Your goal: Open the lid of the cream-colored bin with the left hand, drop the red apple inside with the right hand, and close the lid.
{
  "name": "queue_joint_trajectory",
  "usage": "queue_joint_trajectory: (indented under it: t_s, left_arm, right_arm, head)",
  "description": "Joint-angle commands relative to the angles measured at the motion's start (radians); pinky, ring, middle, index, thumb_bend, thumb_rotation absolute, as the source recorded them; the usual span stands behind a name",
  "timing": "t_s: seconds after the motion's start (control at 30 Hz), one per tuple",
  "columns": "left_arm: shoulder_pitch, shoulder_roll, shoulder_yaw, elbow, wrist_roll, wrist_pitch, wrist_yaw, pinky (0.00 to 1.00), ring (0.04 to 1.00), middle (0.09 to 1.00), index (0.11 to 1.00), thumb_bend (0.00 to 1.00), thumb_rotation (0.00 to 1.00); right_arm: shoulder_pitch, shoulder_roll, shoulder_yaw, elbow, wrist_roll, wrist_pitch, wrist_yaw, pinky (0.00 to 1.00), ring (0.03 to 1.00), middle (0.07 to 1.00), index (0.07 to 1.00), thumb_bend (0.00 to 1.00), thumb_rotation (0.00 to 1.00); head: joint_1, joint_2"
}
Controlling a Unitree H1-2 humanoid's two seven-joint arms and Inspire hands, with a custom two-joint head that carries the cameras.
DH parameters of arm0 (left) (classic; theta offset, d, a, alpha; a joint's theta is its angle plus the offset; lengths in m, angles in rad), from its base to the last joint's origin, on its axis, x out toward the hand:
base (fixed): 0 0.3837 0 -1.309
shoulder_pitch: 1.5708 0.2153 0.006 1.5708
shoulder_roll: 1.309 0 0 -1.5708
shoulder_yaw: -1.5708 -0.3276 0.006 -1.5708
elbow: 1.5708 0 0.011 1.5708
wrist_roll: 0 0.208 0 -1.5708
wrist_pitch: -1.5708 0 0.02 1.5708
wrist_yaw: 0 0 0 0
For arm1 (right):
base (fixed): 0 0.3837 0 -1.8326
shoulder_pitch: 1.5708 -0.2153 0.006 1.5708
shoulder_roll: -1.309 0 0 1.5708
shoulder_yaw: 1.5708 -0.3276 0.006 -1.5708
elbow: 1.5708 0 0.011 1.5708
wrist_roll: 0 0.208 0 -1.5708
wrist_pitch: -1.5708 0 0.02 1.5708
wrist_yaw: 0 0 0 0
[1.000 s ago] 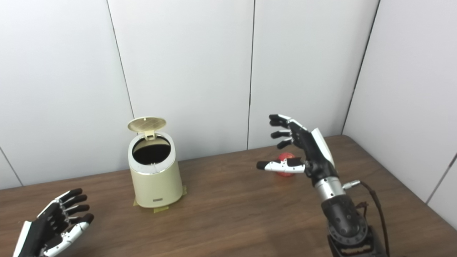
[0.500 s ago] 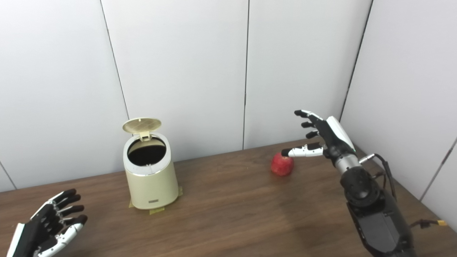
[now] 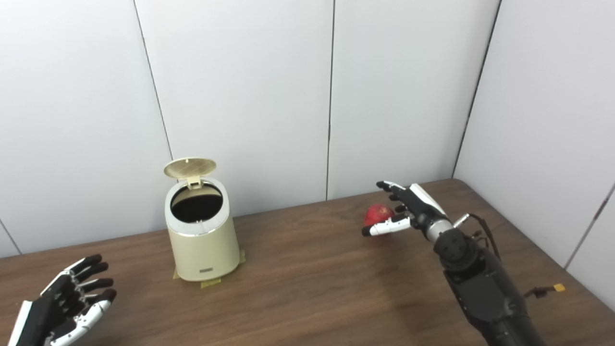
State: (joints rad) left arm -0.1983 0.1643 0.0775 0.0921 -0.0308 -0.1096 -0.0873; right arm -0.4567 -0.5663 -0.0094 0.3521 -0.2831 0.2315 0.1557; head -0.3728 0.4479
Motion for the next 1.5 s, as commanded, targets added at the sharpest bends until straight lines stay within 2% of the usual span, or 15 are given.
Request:
queue_joint_trajectory:
  t_s: [0.0, 0.2, 0.43, 0.63, 0.83, 0.93, 1.0, 1.03, 1.07, 1.1, 1.13, 1.23, 1.47]
  left_arm:
    - [-0.026, 0.007, 0.005, -0.036, -0.011, -0.009, 0.002, 0.56, 0.689, 0.768, 0.778, 0.49, 0.00]
    - [-0.023, 0.010, 0.000, -0.041, 0.007, -0.012, 0.005, 0.55, 0.683, 0.771, 0.777, 0.49, 0.00]
    - [-0.020, 0.014, -0.004, -0.040, 0.010, -0.017, 0.000, 0.55, 0.681, 0.772, 0.776, 0.48, 0.00]
    - [-0.018, 0.020, -0.003, -0.035, 0.006, -0.022, -0.008, 0.55, 0.694, 0.780, 0.782, 0.49, 0.00]
    - [-0.017, 0.024, -0.006, -0.030, 0.007, -0.027, -0.014, 0.56, 0.695, 0.784, 0.781, 0.48, 0.00]
    - [-0.016, 0.025, -0.008, -0.030, 0.014, -0.029, -0.012, 0.56, 0.689, 0.777, 0.776, 0.48, 0.00]
    - [-0.017, 0.025, -0.009, -0.027, 0.013, -0.029, -0.012, 0.55, 0.686, 0.773, 0.771, 0.48, 0.00]
    - [-0.017, 0.025, -0.009, -0.028, 0.009, -0.023, -0.013, 0.55, 0.685, 0.773, 0.771, 0.48, 0.00]
    - [-0.016, 0.025, -0.009, -0.031, 0.004, -0.015, -0.016, 0.56, 0.691, 0.776, 0.771, 0.49, 0.00]
    - [-0.015, 0.025, -0.008, -0.033, 0.001, -0.009, -0.017, 0.57, 0.699, 0.780, 0.772, 0.49, 0.00]
    - [-0.015, 0.024, -0.008, -0.034, -0.001, -0.007, -0.017, 0.57, 0.701, 0.781, 0.773, 0.49, 0.00]
    - [-0.015, 0.022, -0.008, -0.032, 0.000, -0.010, -0.016, 0.56, 0.690, 0.771, 0.769, 0.50, 0.00]
    - [-0.013, 0.022, -0.009, -0.041, 0.002, 0.002, -0.017, 0.57, 0.694, 0.774, 0.768, 0.50, 0.00]
  right_arm:
    - [-0.070, -0.025, 0.004, 0.009, -0.016, -0.022, -0.015, 0.85, 0.913, 0.936, 0.921, 0.94, 0.33]
    - [-0.082, -0.023, 0.026, 0.045, -0.027, -0.003, -0.020, 0.83, 0.917, 0.946, 0.920, 0.90, 0.30]
    - [-0.077, -0.041, 0.067, 0.104, -0.071, -0.078, -0.049, 0.82, 0.890, 0.919, 0.885, 0.89, 0.29]
    - [-0.058, -0.049, 0.084, 0.069, -0.101, -0.063, -0.044, 0.81, 0.892, 0.912, 0.876, 0.87, 0.24]
    - [-0.047, -0.053, 0.095, 0.061, -0.134, -0.069, -0.061, 0.73, 0.829, 0.881, 0.850, 0.83, 0.16]
    - [-0.053, -0.049, 0.102, 0.113, -0.160, -0.137, -0.120, 0.62, 0.711, 0.795, 0.798, 0.81, 0.09]
    - [-0.057, -0.040, 0.097, 0.141, -0.161, -0.172, -0.154, 0.55, 0.625, 0.687, 0.722, 0.79, 0.02]
    - [-0.057, -0.033, 0.091, 0.151, -0.156, -0.192, -0.170, 0.54, 0.607, 0.665, 0.707, 0.79, 0.01]
    - [-0.055, -0.026, 0.086, 0.155, -0.149, -0.209, -0.183, 0.49, 0.553, 0.559, 0.624, 0.66, 0.01]
    - [-0.051, -0.020, 0.081, 0.152, -0.144, -0.220, -0.194, 0.44, 0.501, 0.492, 0.570, 0.58, 0.00]
    - [-0.047, -0.013, 0.077, 0.147, -0.142, -0.224, -0.204, 0.40, 0.460, 0.466, 0.547, 0.55, 0.00]
    - [-0.038, 0.008, 0.066, 0.138, -0.143, -0.227, -0.241, 0.33, 0.372, 0.429, 0.522, 0.53, 0.00]
    - [-0.023, 0.035, 0.055, 0.129, -0.153, -0.238, -0.301, 0.35, 0.401, 0.434, 0.513, 0.53, 0.00]
  head:
    - [-0.001, 0.001]
    - [0.007, 0.007]
    - [0.008, 0.011]
    - [0.007, 0.018]
    - [0.005, 0.022]
    - [0.008, 0.026]
    - [0.008, 0.026]
    - [0.012, 0.029]
    - [0.013, 0.030]
    - [0.013, 0.030]
    - [0.013, 0.030]
    - [0.017, 0.032]
    - [0.022, 0.036]
